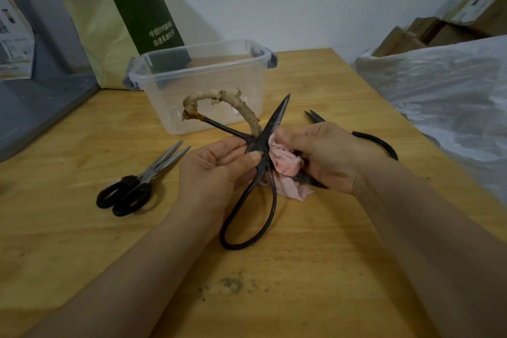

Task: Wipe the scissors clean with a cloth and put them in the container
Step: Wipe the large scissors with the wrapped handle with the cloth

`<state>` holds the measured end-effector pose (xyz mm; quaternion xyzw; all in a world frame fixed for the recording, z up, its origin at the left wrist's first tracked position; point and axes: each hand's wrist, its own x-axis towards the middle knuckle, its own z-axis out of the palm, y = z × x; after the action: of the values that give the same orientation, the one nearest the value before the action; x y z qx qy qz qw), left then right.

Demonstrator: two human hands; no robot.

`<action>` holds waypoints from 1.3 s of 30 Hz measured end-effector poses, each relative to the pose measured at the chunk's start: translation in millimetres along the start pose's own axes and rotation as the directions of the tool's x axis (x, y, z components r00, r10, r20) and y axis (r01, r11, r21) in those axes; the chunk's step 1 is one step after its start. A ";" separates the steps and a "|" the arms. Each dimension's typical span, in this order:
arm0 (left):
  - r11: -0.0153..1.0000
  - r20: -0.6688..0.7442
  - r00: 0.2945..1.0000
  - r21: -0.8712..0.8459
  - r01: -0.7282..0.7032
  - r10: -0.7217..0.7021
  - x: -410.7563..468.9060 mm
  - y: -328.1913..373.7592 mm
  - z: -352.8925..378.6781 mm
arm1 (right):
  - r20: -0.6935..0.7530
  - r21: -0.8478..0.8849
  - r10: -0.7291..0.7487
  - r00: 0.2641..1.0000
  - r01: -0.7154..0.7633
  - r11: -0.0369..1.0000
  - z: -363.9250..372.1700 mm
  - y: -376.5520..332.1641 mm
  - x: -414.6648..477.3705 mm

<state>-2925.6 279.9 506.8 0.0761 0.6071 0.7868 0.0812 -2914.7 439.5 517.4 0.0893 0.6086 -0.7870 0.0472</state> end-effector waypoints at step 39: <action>1.000 0.014 1.000 -0.006 -0.015 0.015 -1.3 -0.5 -0.6 | 0.007 0.148 0.015 1.000 -0.015 0.989 0.7 -2.1 -0.7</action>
<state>-2924.5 279.3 506.1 0.0860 0.6036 0.7886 0.0798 -2914.5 439.3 519.7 0.0950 0.5479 -0.8298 0.0480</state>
